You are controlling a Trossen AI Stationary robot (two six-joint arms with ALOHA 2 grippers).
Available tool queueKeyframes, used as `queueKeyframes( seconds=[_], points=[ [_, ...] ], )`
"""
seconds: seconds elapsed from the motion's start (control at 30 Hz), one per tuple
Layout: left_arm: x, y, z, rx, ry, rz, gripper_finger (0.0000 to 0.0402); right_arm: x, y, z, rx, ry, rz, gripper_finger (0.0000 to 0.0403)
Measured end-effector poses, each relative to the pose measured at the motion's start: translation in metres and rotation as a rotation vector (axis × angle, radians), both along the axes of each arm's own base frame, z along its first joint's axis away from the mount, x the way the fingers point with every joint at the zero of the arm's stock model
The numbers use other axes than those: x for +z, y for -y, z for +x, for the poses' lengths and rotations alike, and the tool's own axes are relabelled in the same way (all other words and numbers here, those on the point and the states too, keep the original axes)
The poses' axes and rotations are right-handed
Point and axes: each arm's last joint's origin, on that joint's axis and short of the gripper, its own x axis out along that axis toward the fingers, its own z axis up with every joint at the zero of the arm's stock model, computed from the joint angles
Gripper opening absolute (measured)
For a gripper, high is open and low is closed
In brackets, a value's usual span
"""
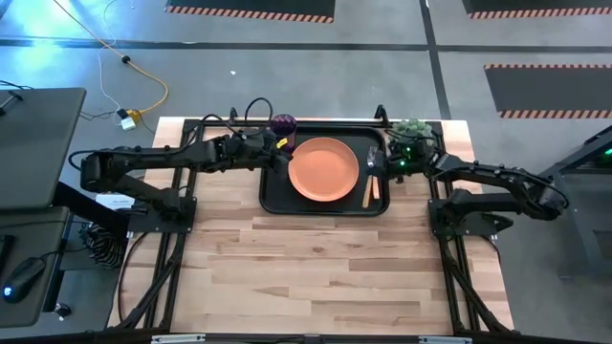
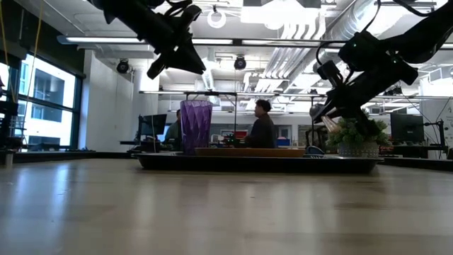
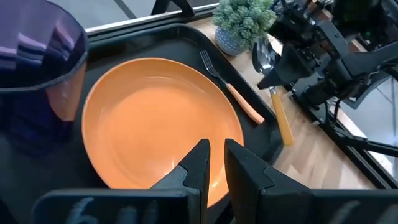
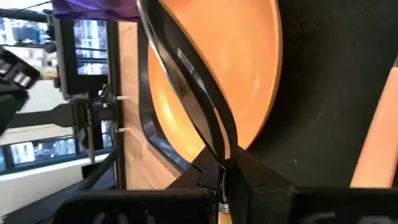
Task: Pick and place plate/cup/fork/spoon on tray
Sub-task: Put the yellow spoon on the black tray
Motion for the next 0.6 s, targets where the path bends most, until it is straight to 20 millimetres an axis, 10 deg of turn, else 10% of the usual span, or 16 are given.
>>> queueKeyframes(
  seconds=[0.6],
  points=[
    [0.0, -0.006, -0.002, -0.032, -0.018, 0.038, 0.0037, 0.01, 0.007, 0.016, 0.031, -0.18, -0.008, 0.0]
  ],
)
